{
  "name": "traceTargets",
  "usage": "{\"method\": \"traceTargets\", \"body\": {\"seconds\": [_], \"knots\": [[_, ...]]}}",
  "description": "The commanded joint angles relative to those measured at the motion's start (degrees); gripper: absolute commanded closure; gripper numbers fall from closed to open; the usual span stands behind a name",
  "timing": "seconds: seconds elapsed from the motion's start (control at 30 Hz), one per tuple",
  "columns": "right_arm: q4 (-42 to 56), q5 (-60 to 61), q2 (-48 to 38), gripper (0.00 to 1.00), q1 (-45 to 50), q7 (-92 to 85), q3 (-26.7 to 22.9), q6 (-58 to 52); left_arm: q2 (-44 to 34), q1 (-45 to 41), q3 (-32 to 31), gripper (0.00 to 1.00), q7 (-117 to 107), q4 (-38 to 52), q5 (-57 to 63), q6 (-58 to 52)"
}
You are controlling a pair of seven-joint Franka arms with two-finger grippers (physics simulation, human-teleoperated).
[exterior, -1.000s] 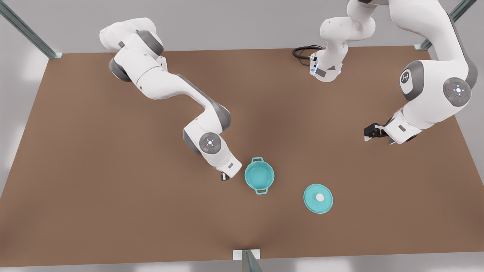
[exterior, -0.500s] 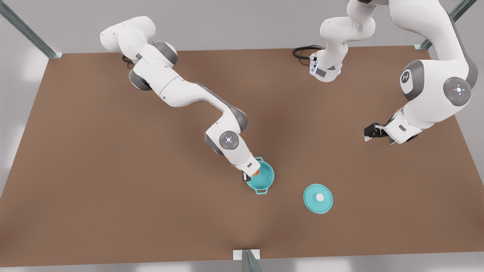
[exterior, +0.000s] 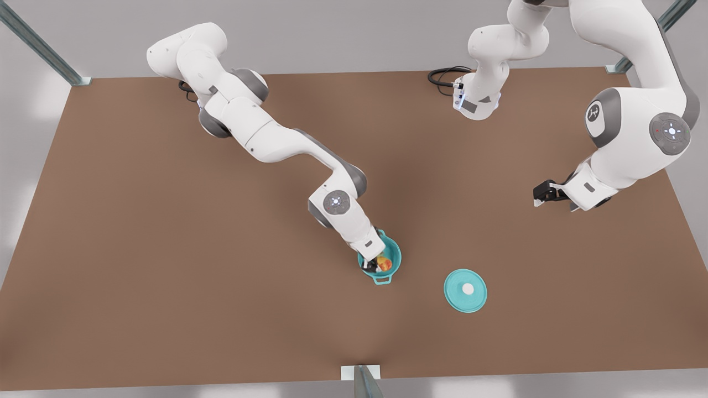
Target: Open the pot lid and put the potato into the pot
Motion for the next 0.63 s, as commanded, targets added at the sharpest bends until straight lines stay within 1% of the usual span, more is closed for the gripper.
{"method": "traceTargets", "body": {"seconds": [0.0,0.07,0.1,0.13,0.17,0.2,0.23,0.27,0.3,0.33,0.37,0.4,0.43,0.47,0.53,0.57,0.6], "knots": [[0.02,0.05,0.1,0.17,0.03,8.88,0.07,2.4,-0.07,0.01,-0.02,0.0,-0.05,-0.06,0.04,-0.07],[0.02,0.05,0.1,0.09,0.12,9.06,0.07,3.36,-0.07,0.01,-0.02,0.0,0.03,0.03,0.04,-0.07],[0.02,0.05,-0.34,0.02,-0.05,8.97,0.16,2.31,-0.07,0.01,-0.02,0.0,0.03,0.03,0.04,0.01],[-0.07,0.14,-3.31,0.0,-0.84,8.8,-0.01,-3.46,0.02,0.01,-0.02,0.0,0.03,0.03,0.04,0.01],[-0.24,0.23,-9.28,0.0,-2.78,8.88,0.69,-17.32,0.02,0.01,-0.02,0.0,0.03,0.03,0.04,0.01],[-0.33,0.58,-15.79,0.0,-5.05,8.62,0.86,-33.5,0.02,0.01,0.07,0.0,0.03,0.03,0.04,0.01],[-0.59,6.89,-20.55,0.0,-12.08,8.18,2.71,-49.7,0.02,0.01,-0.02,0.0,0.03,0.03,0.04,0.01],[-2.79,10.07,-23.63,0.0,-18.68,8.36,2.54,-65.26,0.02,-0.08,-0.02,0.0,-0.14,0.12,0.13,0.01],[-9.54,10.07,-27.49,0.0,-27.2,8.36,2.18,-73.89,0.37,-0.34,-0.11,0.0,-0.49,0.47,0.04,-0.07],[-21.24,9.46,-31.1,0.0,-34.76,8.62,1.92,-75.74,1.42,-0.52,-0.11,0.0,-0.49,3.1,0.04,-0.07],[-24.58,8.66,-31.1,0.0,-34.6,9.15,-5.27,-76.97,1.51,-0.52,-0.11,0.0,-0.76,3.28,-0.14,-0.07],[-25.29,8.75,-31.54,0.0,-34.33,11.07,-8.89,-80.65,1.6,-0.43,-0.11,0.0,-0.76,3.28,-0.23,-0.07],[-25.29,8.93,-33.47,0.0,-34.42,16.15,-9.07,-83.55,1.86,-0.43,-0.11,0.0,-0.76,3.28,-0.31,-0.07],[-26.43,9.28,-36.28,0.0,-34.51,19.07,-9.07,-83.04,1.86,-0.43,-0.11,0.0,-0.76,3.28,-0.31,-0.07],[-26.08,9.28,-37.6,0.0,-34.24,21.54,-8.8,-83.03,1.86,-0.43,-0.11,0.0,-0.76,3.28,-0.23,-0.07],[-25.73,9.19,-38.83,0.0,-34.24,21.72,-8.71,-81.81,1.86,-0.52,-0.19,0.0,-0.85,3.28,-0.31,-0.07],[-25.91,9.02,-40.42,0.0,-34.33,23.73,-8.89,-76.72,1.86,-0.52,-0.19,0.0,-0.85,3.28,-0.31,-0.07]]}}
